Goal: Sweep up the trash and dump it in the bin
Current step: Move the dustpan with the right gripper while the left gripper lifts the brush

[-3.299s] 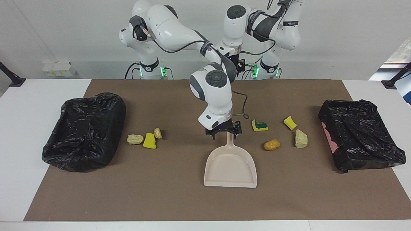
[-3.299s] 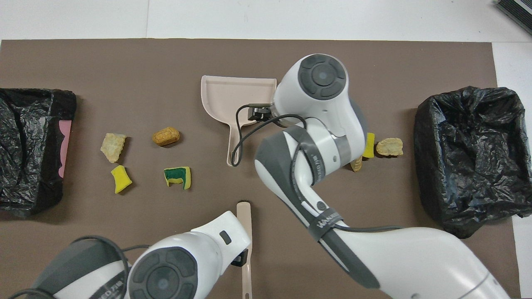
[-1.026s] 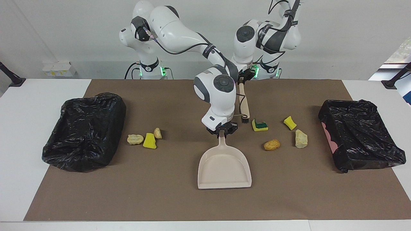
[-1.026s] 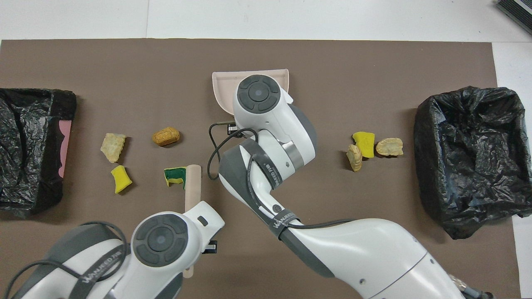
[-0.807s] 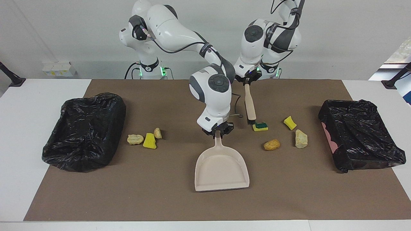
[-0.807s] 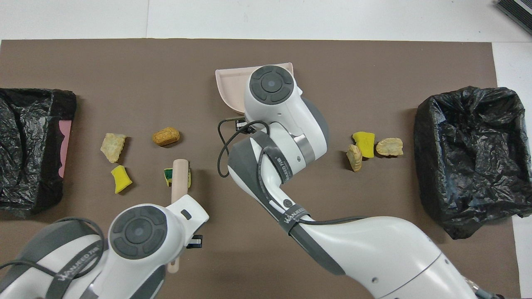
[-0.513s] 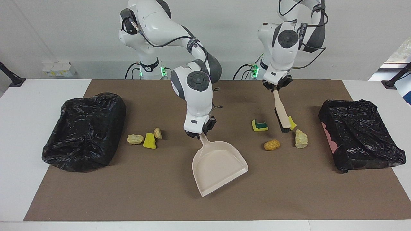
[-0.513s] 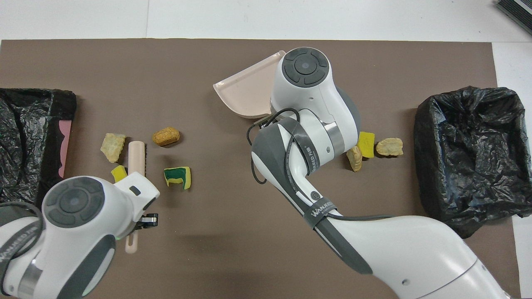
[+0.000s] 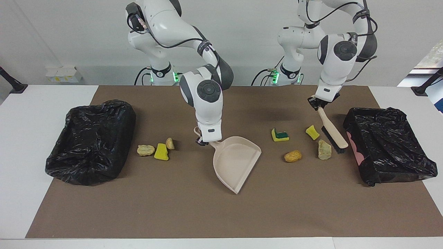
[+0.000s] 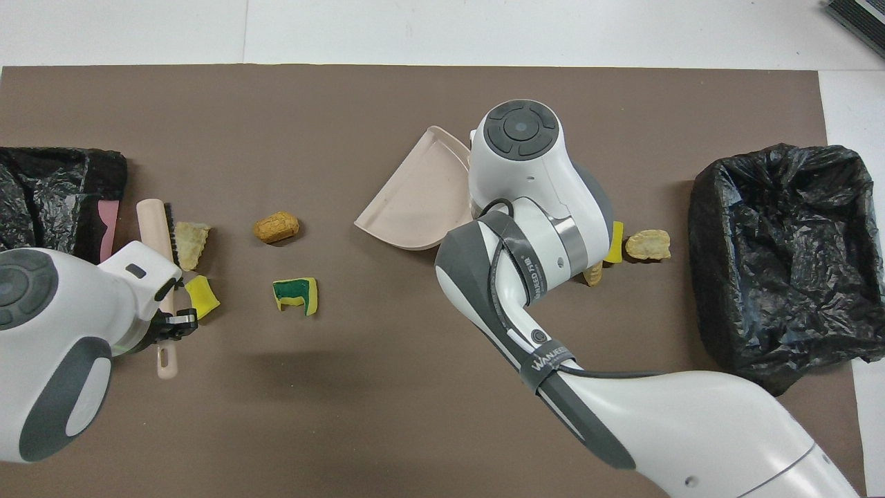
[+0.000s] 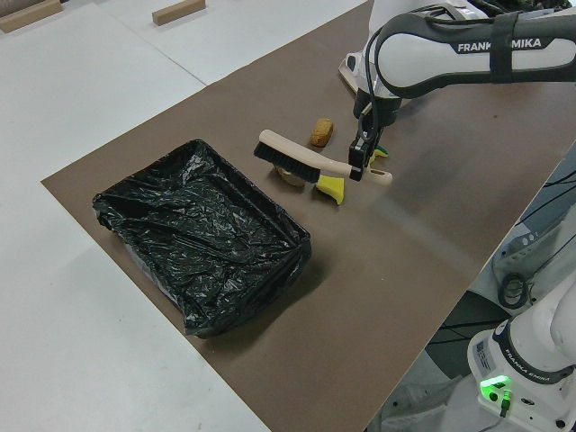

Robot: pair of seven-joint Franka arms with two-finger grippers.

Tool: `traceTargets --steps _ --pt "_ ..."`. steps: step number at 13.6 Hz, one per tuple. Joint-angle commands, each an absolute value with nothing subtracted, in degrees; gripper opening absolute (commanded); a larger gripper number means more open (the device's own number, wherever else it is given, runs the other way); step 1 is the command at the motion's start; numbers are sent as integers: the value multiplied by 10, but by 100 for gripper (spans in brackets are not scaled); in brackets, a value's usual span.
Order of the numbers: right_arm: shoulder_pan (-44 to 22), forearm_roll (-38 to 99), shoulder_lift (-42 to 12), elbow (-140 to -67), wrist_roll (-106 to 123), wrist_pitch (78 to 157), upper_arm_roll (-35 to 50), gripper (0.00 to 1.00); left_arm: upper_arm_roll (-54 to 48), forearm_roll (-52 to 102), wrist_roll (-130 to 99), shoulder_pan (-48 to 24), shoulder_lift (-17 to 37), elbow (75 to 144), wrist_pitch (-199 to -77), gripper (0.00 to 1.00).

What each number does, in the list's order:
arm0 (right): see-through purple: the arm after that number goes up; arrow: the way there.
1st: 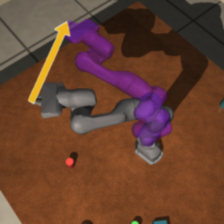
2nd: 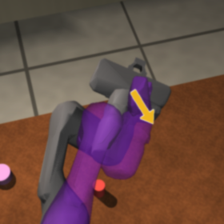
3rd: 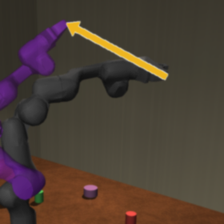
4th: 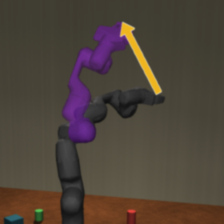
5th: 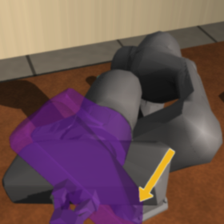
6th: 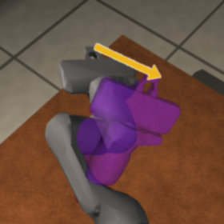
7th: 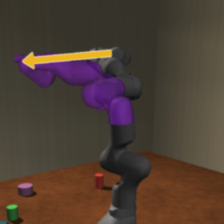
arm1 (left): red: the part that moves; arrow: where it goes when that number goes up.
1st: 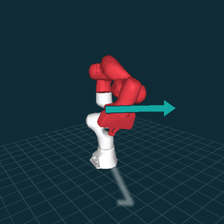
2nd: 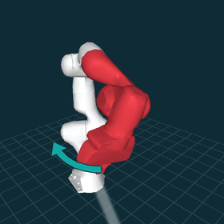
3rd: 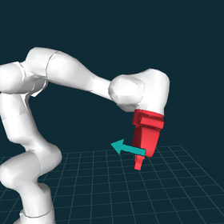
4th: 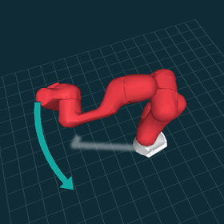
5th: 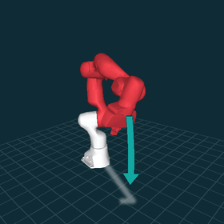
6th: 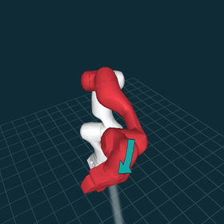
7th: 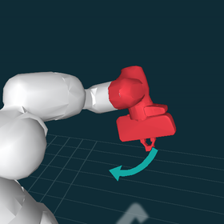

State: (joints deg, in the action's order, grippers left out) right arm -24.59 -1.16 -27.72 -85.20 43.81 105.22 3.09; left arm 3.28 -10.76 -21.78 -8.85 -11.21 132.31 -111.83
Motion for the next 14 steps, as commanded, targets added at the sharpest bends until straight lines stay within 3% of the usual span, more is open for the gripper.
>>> traceTargets --steps 1,7,14 --pt "-241 -24 -242 -926 613 1135 34 0 25 -120 -226 -77 -93 1342 -1137 0" --pt "-276 -122 -243 -930 682 1168 36 0 21 -112 -257 -93 -72 1364 -1171 0" --pt "-292 -124 -251 -933 555 1169 36 0 20 -26 -168 -180 -56 1360 -1210 0"
